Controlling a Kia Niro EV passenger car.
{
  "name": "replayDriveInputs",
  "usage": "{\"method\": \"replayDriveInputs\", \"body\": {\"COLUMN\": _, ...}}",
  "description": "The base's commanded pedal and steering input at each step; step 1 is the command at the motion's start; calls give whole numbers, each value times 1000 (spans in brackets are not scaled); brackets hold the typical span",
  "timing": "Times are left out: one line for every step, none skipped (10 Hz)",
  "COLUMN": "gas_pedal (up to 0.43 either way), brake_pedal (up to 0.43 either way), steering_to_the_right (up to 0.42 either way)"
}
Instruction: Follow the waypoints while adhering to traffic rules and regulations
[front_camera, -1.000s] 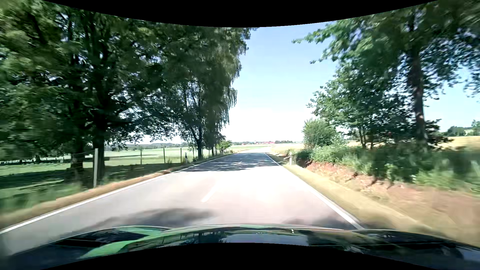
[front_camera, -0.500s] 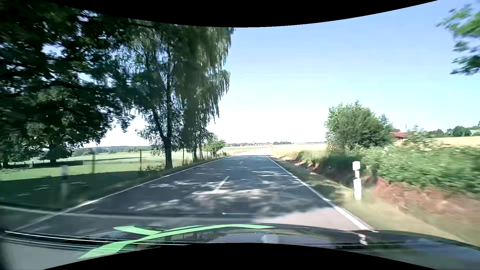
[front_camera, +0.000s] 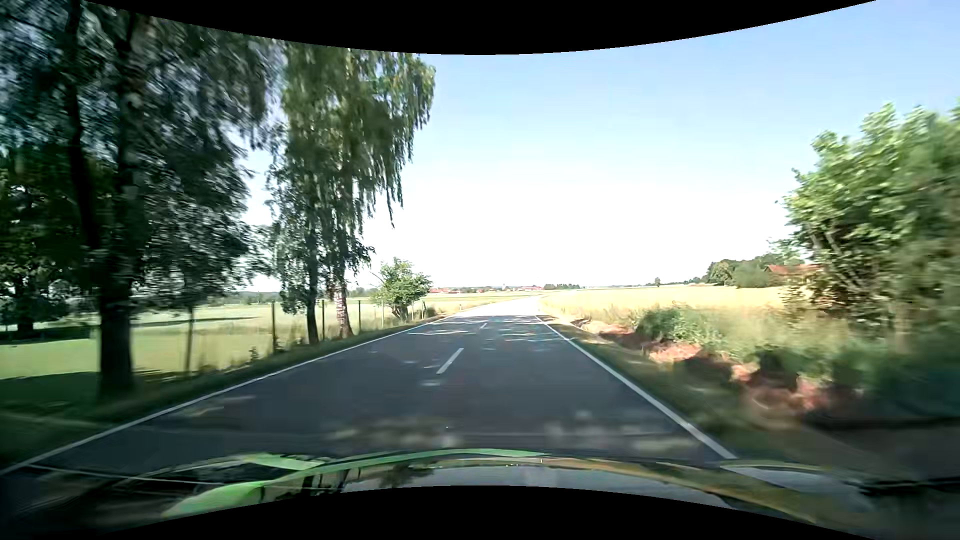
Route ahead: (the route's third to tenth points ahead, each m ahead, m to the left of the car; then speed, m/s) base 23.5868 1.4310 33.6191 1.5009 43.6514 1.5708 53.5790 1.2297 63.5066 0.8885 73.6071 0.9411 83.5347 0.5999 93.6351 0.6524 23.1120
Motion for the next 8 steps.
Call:
{"method": "replayDriveInputs", "body": {"gas_pedal": 287, "brake_pedal": 0, "steering_to_the_right": 1}}
{"method": "replayDriveInputs", "body": {"gas_pedal": 268, "brake_pedal": 0, "steering_to_the_right": 1}}
{"method": "replayDriveInputs", "body": {"gas_pedal": 268, "brake_pedal": 0, "steering_to_the_right": 1}}
{"method": "replayDriveInputs", "body": {"gas_pedal": 268, "brake_pedal": 0, "steering_to_the_right": 1}}
{"method": "replayDriveInputs", "body": {"gas_pedal": 268, "brake_pedal": 0, "steering_to_the_right": 1}}
{"method": "replayDriveInputs", "body": {"gas_pedal": 268, "brake_pedal": 0, "steering_to_the_right": 1}}
{"method": "replayDriveInputs", "body": {"gas_pedal": 280, "brake_pedal": 0, "steering_to_the_right": 1}}
{"method": "replayDriveInputs", "body": {"gas_pedal": 280, "brake_pedal": 0, "steering_to_the_right": 0}}
